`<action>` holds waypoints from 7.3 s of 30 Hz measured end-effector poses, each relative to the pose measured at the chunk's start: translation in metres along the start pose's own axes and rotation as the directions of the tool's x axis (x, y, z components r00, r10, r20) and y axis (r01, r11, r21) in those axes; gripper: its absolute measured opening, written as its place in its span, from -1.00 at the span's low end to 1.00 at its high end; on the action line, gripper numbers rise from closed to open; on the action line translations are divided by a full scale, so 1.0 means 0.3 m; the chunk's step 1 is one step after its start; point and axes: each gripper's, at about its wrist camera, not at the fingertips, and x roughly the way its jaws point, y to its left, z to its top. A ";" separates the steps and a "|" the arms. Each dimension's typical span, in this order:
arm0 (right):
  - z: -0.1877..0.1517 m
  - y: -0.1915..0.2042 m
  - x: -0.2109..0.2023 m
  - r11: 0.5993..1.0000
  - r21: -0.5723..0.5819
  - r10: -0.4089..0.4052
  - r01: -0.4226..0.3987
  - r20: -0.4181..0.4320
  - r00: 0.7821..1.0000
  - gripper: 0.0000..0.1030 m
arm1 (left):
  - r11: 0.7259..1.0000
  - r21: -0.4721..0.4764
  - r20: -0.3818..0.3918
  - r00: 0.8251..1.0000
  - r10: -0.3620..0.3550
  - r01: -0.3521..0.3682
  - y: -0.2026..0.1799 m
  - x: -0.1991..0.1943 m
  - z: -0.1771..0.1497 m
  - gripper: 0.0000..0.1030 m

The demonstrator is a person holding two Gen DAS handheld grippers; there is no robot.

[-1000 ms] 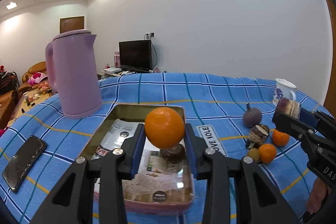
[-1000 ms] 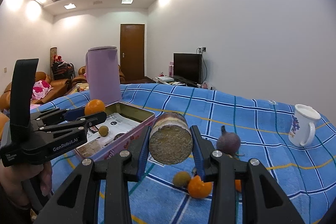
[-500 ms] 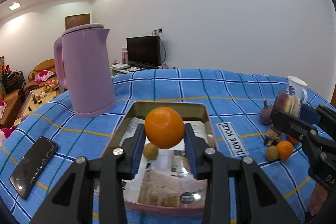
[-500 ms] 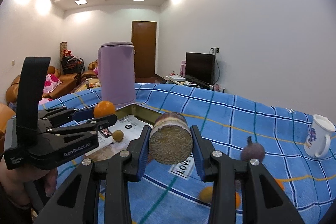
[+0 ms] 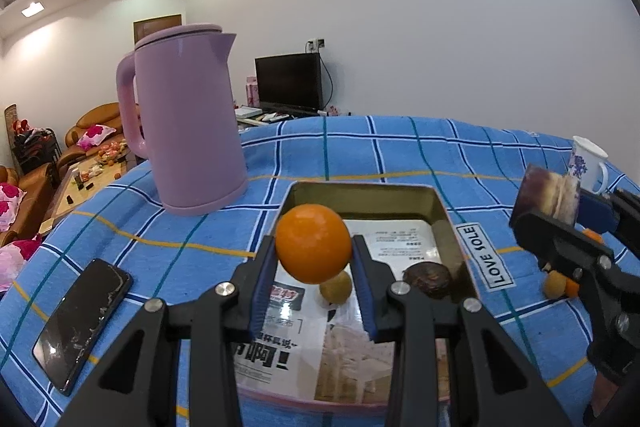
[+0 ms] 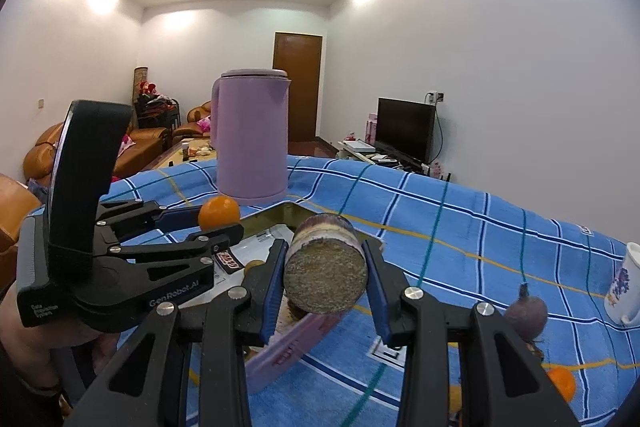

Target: Organize fruits

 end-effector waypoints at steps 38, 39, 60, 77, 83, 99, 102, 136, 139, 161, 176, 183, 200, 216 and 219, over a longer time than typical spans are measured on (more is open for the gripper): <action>-0.003 0.035 0.215 0.997 0.014 0.078 -0.077 -0.182 0.980 -0.23 | 0.998 0.047 -0.140 0.989 0.049 -0.042 0.020 0.113 0.004 -0.22; -0.004 0.034 0.214 0.997 0.015 0.075 -0.073 -0.181 0.981 -0.22 | 0.997 0.052 -0.131 0.990 0.059 -0.052 0.016 0.107 0.003 -0.19; -0.121 -0.262 -0.131 0.970 0.122 -0.188 0.210 -0.170 0.967 0.30 | 0.998 0.027 0.008 0.999 -0.050 0.049 -0.150 -0.061 0.018 0.62; -0.222 -0.410 -0.108 0.940 0.277 -0.087 0.196 -0.364 0.928 -0.08 | 0.981 0.121 -0.074 0.987 -0.143 0.151 -0.394 -0.009 -0.007 0.73; -0.239 -0.395 -0.060 0.946 0.275 -0.039 0.169 -0.422 0.906 -0.09 | 0.979 0.125 -0.089 0.984 -0.152 0.163 -0.404 0.005 -0.010 0.73; -0.218 -0.431 -0.162 0.899 0.306 -0.210 0.315 -0.330 0.920 -0.28 | 0.940 0.180 -0.188 0.948 -0.258 0.292 -0.510 0.034 -0.019 0.69; -0.222 -0.459 -0.175 0.874 0.341 -0.233 0.345 -0.328 0.915 -0.28 | 0.925 0.185 -0.222 0.931 -0.290 0.333 -0.543 0.047 -0.021 0.63; -0.211 -0.426 -0.188 0.902 0.307 -0.216 0.303 -0.286 0.933 -0.27 | 0.915 0.099 -0.221 0.905 -0.363 0.391 -0.531 0.056 -0.017 -0.47; -0.210 -0.422 -0.188 0.904 0.303 -0.215 0.300 -0.284 0.934 -0.27 | 0.919 0.100 -0.199 0.913 -0.357 0.381 -0.526 0.044 -0.013 -0.47; -0.194 -0.390 -0.228 0.916 0.274 -0.240 0.292 -0.209 0.948 -0.27 | 0.934 0.103 -0.076 0.939 -0.336 0.342 -0.501 -0.026 -0.010 -0.47; -0.184 -0.368 -0.260 0.923 0.251 -0.260 0.292 -0.153 0.953 -0.27 | 0.939 0.113 -0.007 0.945 -0.328 0.326 -0.490 -0.072 -0.009 -0.47; -0.181 -0.354 -0.276 0.926 0.239 -0.268 0.292 -0.126 0.955 -0.27 | 0.941 0.111 0.030 0.946 -0.324 0.319 -0.482 -0.094 -0.007 -0.47; -0.173 -0.330 -0.298 0.931 0.217 -0.281 0.292 -0.082 0.956 -0.27 | 0.944 0.099 0.081 0.943 -0.322 0.314 -0.469 -0.119 -0.009 -0.47; -0.170 -0.305 -0.328 0.936 0.195 -0.292 0.292 -0.026 0.956 -0.27 | 0.957 0.095 0.147 0.947 -0.286 0.275 -0.456 -0.158 -0.012 -0.47; -0.170 -0.298 -0.335 0.938 0.189 -0.293 0.290 -0.012 0.956 -0.27 | 0.959 0.095 0.163 0.946 -0.280 0.267 -0.453 -0.167 -0.014 -0.47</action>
